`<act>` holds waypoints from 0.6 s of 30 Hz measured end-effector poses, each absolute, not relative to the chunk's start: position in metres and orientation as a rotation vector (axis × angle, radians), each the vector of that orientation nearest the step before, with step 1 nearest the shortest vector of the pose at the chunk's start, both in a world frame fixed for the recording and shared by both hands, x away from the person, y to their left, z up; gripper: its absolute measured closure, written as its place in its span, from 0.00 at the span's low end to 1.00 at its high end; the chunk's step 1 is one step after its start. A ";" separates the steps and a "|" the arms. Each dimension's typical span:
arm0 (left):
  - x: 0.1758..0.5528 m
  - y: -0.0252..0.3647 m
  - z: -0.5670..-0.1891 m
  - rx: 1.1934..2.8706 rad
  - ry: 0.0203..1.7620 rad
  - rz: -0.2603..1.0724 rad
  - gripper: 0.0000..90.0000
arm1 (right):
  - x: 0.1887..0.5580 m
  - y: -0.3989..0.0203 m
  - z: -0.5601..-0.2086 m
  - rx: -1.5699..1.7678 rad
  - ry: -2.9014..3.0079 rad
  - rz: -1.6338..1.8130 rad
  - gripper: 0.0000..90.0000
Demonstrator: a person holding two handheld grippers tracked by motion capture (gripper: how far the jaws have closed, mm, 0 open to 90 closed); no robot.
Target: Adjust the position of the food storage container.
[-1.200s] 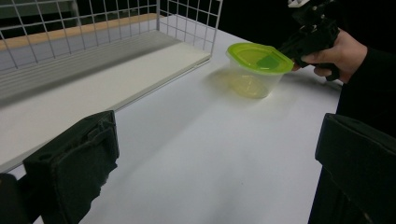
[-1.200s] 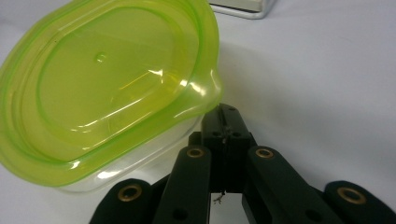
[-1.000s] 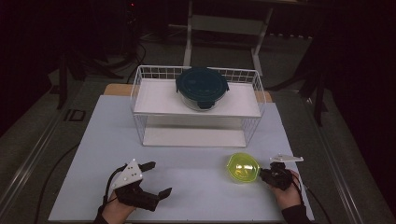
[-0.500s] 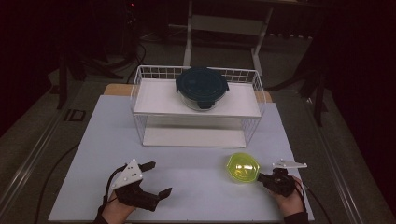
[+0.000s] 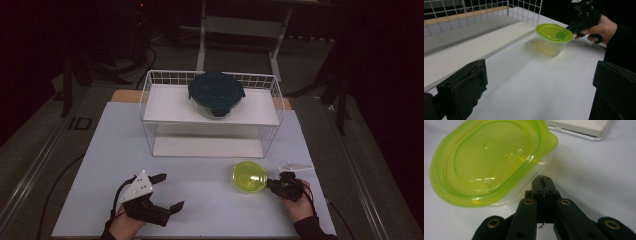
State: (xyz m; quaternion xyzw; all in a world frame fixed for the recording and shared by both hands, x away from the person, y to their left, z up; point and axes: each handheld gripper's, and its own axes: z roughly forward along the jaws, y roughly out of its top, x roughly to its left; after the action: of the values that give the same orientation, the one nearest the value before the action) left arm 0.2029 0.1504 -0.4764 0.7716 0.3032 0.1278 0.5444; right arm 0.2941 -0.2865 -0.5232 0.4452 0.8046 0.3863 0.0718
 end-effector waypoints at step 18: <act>0.203 0.150 -0.477 1.831 0.717 0.294 0.00 | 0.311 -0.238 -0.523 1.251 2.515 1.172 1.00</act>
State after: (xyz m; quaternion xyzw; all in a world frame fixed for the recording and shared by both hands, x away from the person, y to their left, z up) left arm 0.2030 0.1496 -0.4770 0.7721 0.3023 0.1240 0.5451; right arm 0.3115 -0.2382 -0.5225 0.4104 0.8254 0.3845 0.0489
